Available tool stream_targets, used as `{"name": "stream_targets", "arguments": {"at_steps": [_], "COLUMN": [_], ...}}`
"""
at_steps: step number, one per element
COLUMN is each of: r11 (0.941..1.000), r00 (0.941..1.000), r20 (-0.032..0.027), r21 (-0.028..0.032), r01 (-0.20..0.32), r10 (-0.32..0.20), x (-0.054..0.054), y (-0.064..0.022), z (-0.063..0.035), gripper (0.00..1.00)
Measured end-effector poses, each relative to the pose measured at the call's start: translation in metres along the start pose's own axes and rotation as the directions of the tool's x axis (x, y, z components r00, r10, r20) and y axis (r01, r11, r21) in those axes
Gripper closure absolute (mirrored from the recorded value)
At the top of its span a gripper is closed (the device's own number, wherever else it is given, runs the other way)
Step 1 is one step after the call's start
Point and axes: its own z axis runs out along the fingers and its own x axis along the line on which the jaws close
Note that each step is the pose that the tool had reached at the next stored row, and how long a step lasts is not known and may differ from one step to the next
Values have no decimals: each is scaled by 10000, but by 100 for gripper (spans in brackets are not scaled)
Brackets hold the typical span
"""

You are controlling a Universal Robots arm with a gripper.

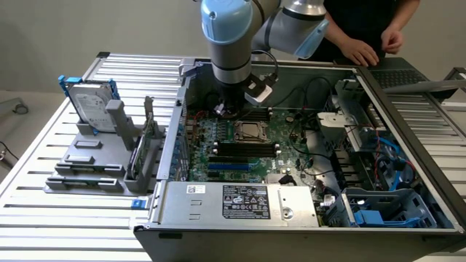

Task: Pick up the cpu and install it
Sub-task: 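Install the first cpu locking lever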

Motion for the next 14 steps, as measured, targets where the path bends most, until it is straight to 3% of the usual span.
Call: {"name": "stream_targets", "arguments": {"at_steps": [14], "r11": [10000], "r00": [10000], "r20": [11], "r21": [-35], "r01": [9], "r10": [-9], "x": [20], "y": [19], "z": [24], "gripper": [89]}}
